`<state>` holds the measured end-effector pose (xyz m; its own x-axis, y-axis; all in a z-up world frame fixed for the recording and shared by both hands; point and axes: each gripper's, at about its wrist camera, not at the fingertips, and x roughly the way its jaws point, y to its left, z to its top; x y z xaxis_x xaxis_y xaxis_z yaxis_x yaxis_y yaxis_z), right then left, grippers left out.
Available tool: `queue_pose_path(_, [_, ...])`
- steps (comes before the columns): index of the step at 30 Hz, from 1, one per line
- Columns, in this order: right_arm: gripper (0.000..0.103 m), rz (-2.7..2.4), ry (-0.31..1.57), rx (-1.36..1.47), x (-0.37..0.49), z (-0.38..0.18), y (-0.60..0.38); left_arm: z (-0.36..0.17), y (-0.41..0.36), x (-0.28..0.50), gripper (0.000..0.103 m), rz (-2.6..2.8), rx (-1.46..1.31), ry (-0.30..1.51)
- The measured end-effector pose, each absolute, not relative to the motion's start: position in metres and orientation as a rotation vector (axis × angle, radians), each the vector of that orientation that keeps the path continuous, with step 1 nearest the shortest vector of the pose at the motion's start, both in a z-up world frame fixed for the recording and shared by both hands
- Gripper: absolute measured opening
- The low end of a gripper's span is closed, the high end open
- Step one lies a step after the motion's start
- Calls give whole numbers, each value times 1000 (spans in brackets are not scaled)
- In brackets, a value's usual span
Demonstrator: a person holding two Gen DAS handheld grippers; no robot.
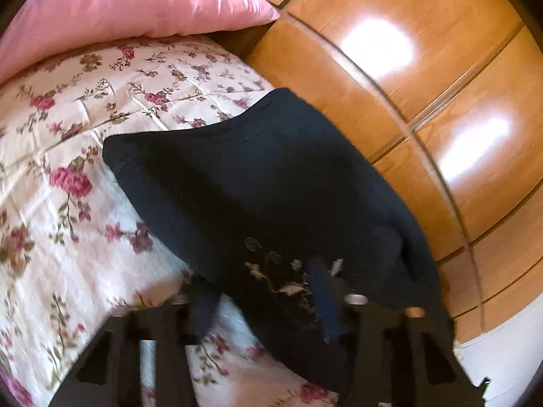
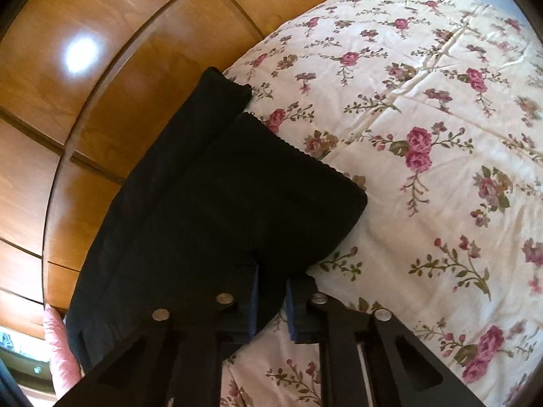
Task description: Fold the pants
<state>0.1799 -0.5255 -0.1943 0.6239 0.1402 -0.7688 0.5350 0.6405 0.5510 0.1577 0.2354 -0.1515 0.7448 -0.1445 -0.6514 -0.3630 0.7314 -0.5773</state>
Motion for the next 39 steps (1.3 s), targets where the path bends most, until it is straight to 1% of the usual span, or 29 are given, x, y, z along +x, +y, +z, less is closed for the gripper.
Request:
queue_pose_path(1, [9, -264, 891, 878, 181, -194, -526, -153, 238, 160, 16, 141, -762, 757])
queue_pose_path(4, [8, -263, 857, 911, 180, -186, -527, -155, 249, 153, 8, 115, -845, 747])
queue_pose_path(7, [8, -236, 785, 921, 172, -164, -527, -138, 254, 144, 7, 72, -855, 690])
queue_pose_path(12, [8, -191, 703, 870, 157, -115, -517, -85, 253, 117, 6, -47, -832, 538])
queue_pose_path(16, [7, -175, 642, 818, 139, -82, -507, -57, 259, 94, 6, -94, -857, 470])
queue_pose_path(20, [7, -167, 599, 794, 112, -60, -505, -47, 270, 67, 6, -118, -896, 440])
queue_pose_path(23, [7, -164, 586, 785, 88, -51, -506, -47, 276, 53, 6, -130, -907, 457])
queue_pose_path(27, [7, -173, 591, 786, 47, -53, -509, -55, 281, 20, 6, -138, -895, 494])
queue_pose_path(30, [7, -193, 612, 794, 23, -66, -512, -66, 282, 5, 6, -128, -885, 537])
queue_pose_path(35, [7, -237, 666, 861, -11, -109, -519, -88, 282, -21, 6, -101, -845, 598])
queue_pose_path(39, [7, -271, 719, 894, -26, -144, -523, -119, 281, -31, 6, -61, -859, 674])
